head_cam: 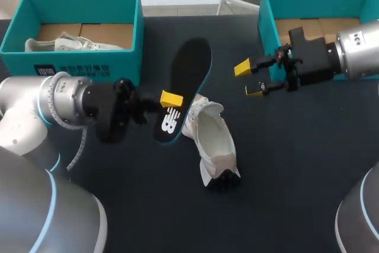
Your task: Take the shoe out of the shoebox, open the shoe tongue, remove and reinsert the insole, then place the shoe into the shoebox
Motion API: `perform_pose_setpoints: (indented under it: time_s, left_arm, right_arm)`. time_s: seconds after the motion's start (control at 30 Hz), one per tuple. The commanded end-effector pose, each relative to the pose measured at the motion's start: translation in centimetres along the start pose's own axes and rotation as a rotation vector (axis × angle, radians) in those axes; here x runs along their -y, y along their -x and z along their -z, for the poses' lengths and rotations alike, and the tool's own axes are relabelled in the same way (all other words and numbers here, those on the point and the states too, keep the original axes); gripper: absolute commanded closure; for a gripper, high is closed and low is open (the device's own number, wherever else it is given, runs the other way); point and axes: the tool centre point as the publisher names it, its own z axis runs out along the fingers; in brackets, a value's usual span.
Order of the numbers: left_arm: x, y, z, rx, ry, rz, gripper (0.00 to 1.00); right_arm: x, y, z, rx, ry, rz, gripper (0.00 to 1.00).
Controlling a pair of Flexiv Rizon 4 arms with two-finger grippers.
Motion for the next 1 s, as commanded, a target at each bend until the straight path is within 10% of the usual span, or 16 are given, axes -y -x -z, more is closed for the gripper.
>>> perform_pose_setpoints:
  time_s: [0.03,0.63,0.73,1.0]
  left_arm:
    - [-0.6,-2.0,0.5,0.004,0.011,-0.102,1.0]
    - [-2.0,-4.5,-2.4,-0.136,0.178,-0.089,1.0]
    - [-2.4,-4.5,-2.8,-0.137,0.213,-0.08,1.0]
    - [-2.6,-4.4,-3.1,-0.197,0.242,-0.091,1.0]
  right_arm:
    - [-0.2,-0.5,-0.8,-0.024,0.025,0.021,0.0]
    - [-1.4,-2.6,-4.7,-0.133,0.048,0.04,0.0]
    - [-1.4,-2.6,-5.2,-0.139,0.043,0.04,0.29]
    - [-1.8,-2.8,-5.9,-0.159,0.031,0.04,0.53]
